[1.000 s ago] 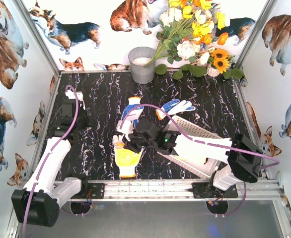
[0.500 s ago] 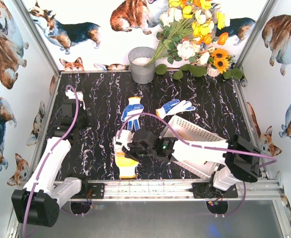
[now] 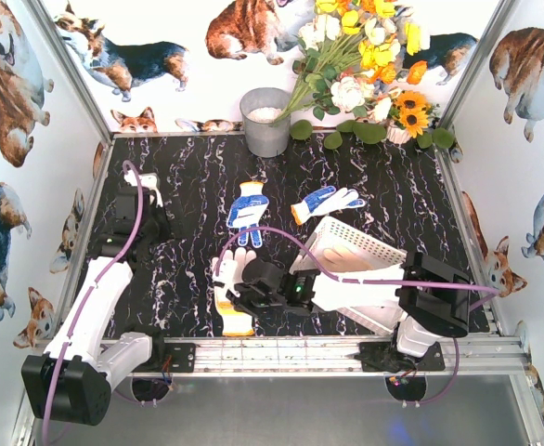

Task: Put the gloves into the storage basket
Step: Pair the glove with the glove.

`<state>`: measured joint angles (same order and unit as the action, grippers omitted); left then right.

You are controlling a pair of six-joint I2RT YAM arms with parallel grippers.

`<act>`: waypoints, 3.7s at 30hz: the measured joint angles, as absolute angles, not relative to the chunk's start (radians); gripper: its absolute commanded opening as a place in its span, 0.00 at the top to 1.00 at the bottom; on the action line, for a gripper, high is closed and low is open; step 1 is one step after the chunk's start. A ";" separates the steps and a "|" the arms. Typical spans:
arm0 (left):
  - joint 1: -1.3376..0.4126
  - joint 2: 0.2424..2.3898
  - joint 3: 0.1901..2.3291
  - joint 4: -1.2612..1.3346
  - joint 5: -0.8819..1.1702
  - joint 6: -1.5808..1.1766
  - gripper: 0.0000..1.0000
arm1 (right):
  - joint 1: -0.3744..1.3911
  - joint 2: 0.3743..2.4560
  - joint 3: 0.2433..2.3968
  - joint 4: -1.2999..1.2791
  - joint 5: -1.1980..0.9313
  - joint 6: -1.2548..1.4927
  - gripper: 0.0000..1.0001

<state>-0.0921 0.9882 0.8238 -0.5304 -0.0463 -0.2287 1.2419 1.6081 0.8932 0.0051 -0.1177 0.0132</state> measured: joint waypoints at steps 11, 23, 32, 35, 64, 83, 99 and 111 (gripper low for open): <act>-0.141 0.964 0.622 -0.640 0.218 -0.519 0.47 | 1.242 1.605 0.822 0.082 -0.036 0.073 1.00; -0.325 0.951 0.430 -0.617 0.319 -0.768 0.68 | 1.242 1.603 0.788 0.141 -0.017 0.105 1.00; -0.361 1.040 0.374 -0.511 0.369 -0.819 0.79 | 1.242 1.602 0.787 0.161 -0.012 0.108 1.00; -0.361 1.056 0.374 -0.489 0.367 -0.822 0.83 | 1.242 1.601 0.787 0.162 -0.010 0.108 1.00; -0.363 1.073 0.327 -0.344 0.386 -0.880 1.00 | 1.257 1.518 0.787 0.156 -0.014 0.115 1.00; -0.363 1.071 0.325 -0.342 0.385 -0.882 1.00 | 1.283 1.559 0.787 0.163 -0.038 0.150 1.00; -0.363 1.066 0.324 -0.342 0.383 -0.883 1.00 | 1.290 1.654 0.787 0.181 -0.072 0.159 1.00; -0.363 1.060 0.324 -0.344 0.377 -0.882 0.89 | 1.290 1.687 0.787 0.215 -0.081 0.192 0.78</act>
<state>-0.3634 1.0595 0.3241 -0.3435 0.3775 -0.8822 1.2896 1.6871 0.7868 0.2146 -0.0814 0.1921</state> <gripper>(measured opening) 0.022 0.114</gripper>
